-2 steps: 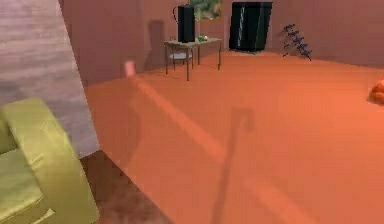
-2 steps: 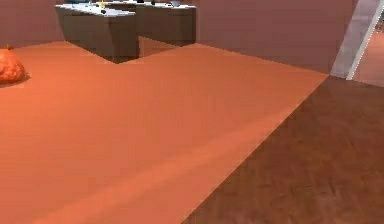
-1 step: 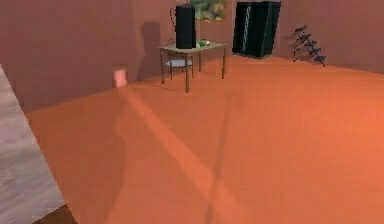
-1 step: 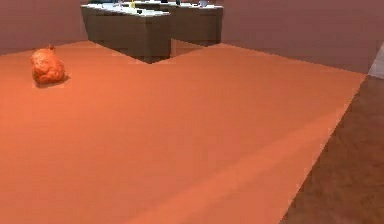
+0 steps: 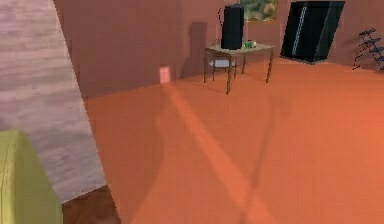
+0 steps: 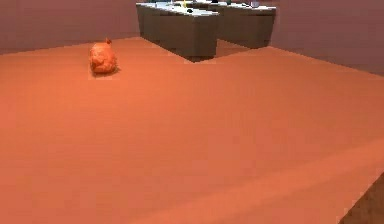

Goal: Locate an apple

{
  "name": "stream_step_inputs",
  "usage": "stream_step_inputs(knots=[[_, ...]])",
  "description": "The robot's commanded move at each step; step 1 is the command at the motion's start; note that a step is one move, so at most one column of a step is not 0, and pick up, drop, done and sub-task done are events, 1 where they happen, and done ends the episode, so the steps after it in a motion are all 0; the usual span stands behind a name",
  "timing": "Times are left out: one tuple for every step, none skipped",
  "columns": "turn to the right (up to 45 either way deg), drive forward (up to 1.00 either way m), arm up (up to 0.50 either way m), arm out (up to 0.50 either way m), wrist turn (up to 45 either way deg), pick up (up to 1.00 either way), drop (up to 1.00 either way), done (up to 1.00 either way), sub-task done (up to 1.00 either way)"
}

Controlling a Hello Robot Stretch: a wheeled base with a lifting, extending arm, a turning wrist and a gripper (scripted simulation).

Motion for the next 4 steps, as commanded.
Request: stream_step_inputs(knots=[[0.0,1.0,0.0,0.0,0.0,0.0,0.0,0.0,0.0],[0.0,1.0,0.0,0.0,0.0,0.0,0.0,0.0,0.0],[-3.0,0.0,0.0,0.0,0.0,0.0,0.0,0.0,0.0],[0.0,1.0,0.0,0.0,0.0,0.0,0.0,0.0,0.0]])
